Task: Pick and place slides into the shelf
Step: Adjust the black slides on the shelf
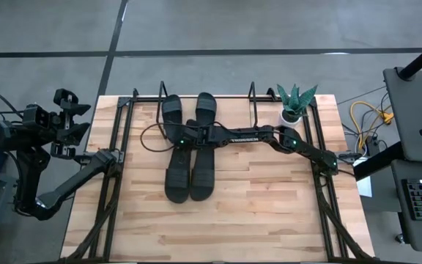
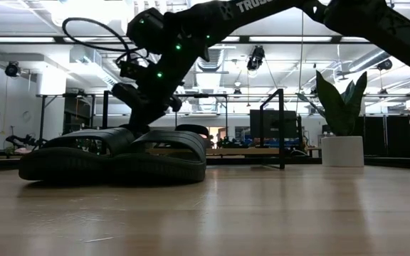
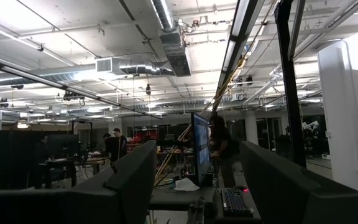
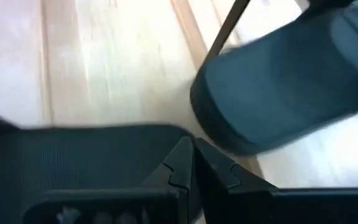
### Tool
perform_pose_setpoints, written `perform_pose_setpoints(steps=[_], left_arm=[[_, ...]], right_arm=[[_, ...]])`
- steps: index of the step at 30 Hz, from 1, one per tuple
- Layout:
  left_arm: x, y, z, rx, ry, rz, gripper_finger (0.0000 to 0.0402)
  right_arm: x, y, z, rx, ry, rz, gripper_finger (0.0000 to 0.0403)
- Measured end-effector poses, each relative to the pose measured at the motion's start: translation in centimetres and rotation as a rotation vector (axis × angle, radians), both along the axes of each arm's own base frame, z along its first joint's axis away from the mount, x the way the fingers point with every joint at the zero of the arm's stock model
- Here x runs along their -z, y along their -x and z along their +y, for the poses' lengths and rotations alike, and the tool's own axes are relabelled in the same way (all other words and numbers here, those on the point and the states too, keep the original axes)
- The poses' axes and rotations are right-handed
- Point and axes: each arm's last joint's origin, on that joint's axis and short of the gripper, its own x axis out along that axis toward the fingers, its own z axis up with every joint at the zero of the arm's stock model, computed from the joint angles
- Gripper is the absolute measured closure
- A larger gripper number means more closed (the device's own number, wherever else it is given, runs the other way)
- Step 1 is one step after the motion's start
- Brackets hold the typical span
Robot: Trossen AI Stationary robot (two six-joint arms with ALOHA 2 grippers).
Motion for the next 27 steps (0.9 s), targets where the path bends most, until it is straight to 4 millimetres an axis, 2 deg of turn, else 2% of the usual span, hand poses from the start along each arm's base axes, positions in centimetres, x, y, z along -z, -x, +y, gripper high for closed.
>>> perform_pose_setpoints(steps=[7,20,27], left_arm=[[0.1,0.0,0.0,0.001,0.009,0.004,0.0185],[0.1,0.0,0.0,0.001,0.009,0.004,0.0185],[0.0,0.0,0.0,0.002,0.008,0.004,0.0185]], right_arm=[[0.4,0.6,-0.4,0.043,0.035,0.073,0.0394],[0.3,0.5,-2.3,0.115,0.09,0.034,0.0394],[0.3,0.5,-2.5,0.111,0.082,0.022,0.0394]])
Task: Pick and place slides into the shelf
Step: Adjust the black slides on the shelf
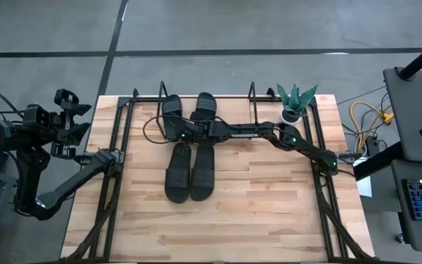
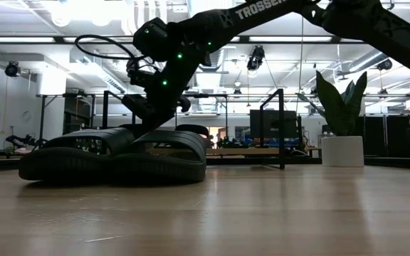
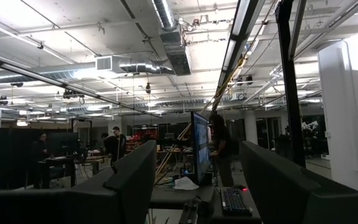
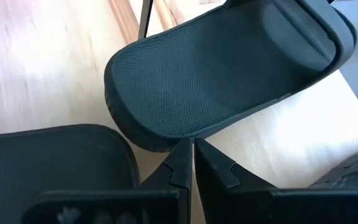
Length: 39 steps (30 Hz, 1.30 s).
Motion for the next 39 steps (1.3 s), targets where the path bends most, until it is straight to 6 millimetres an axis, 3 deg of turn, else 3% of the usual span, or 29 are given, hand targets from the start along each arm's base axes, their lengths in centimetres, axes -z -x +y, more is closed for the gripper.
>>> perform_pose_setpoints(steps=[25,33,39], left_arm=[[0.0,0.0,0.0,-0.002,-0.004,0.0,0.0185],[0.0,0.0,0.0,-0.001,-0.004,0.001,0.0185],[0.0,0.0,0.0,0.0,-0.004,0.001,0.0185]], right_arm=[[-0.3,-0.6,1.7,-0.066,-0.07,-0.062,0.0394],[-4.4,0.2,1.7,-0.087,0.135,-0.052,0.0394],[-5.2,1.7,-1.3,-0.029,0.189,0.047,0.0393]])
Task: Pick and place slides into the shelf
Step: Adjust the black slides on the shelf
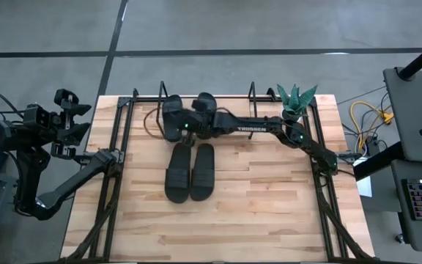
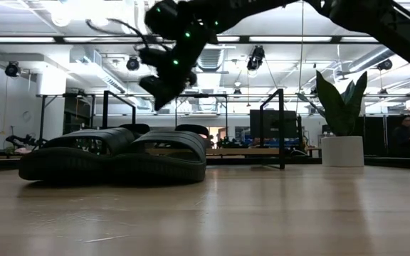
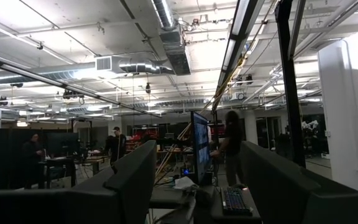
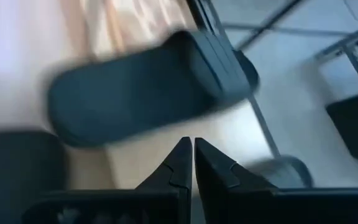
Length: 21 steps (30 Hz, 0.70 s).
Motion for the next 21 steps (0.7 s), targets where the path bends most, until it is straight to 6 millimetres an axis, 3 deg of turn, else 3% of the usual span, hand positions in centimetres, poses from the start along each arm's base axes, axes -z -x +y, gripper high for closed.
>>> perform_pose_setpoints(steps=[9,14,21], left_arm=[[0.0,0.0,0.0,0.017,-0.006,0.009,0.0185],[0.1,-0.1,0.0,0.003,-0.029,0.02,0.0185],[0.3,-0.1,0.1,-0.01,-0.046,0.034,0.0185]], right_arm=[[0.1,1.2,-2.8,-0.011,0.049,0.12,0.0318],[0.1,1.6,-3.4,0.016,0.22,0.253,0.0263],[1.0,3.0,-5.4,0.039,0.132,0.339,0.0226]])
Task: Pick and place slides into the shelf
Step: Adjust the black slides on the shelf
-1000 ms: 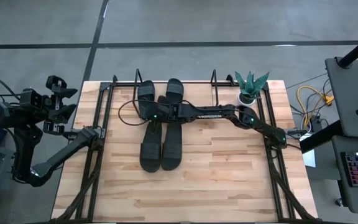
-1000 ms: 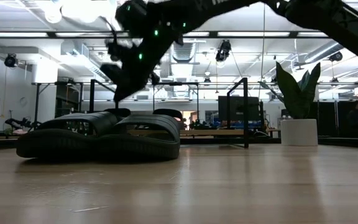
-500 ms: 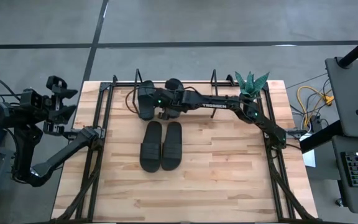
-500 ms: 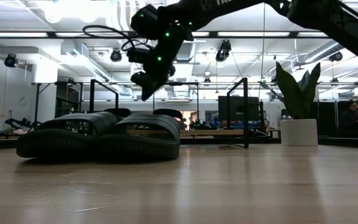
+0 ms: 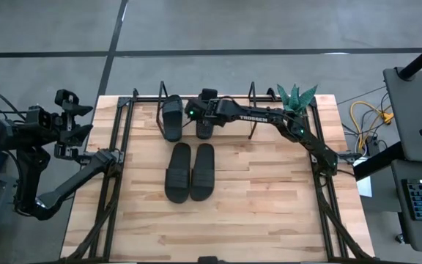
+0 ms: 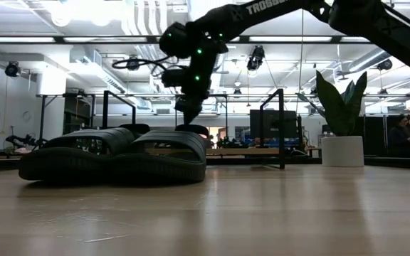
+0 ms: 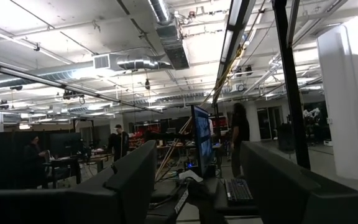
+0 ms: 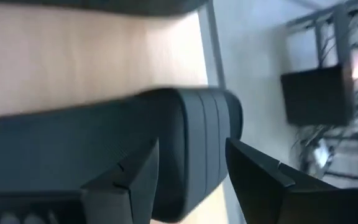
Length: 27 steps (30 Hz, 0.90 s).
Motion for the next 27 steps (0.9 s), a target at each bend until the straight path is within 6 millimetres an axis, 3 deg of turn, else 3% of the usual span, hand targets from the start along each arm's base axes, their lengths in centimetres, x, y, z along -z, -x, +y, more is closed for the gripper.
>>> perform_pose_setpoints(steps=[9,16,20,27], left_arm=[[0.0,0.0,0.0,-0.001,-0.001,-0.001,0.0185],[0.0,0.0,0.0,-0.003,-0.001,-0.003,0.0185],[0.0,0.0,0.0,-0.005,0.0,-0.004,0.0185],[0.0,0.0,0.0,-0.007,0.001,-0.005,0.0185]], right_arm=[[0.4,0.9,-2.7,0.032,-0.084,-0.019,0.0235],[1.4,1.2,-3.2,0.02,-0.111,-0.009,0.0263],[1.6,1.1,-3.3,0.021,-0.1,-0.017,0.0294],[1.4,0.7,-3.2,0.013,-0.084,-0.049,0.0385]])
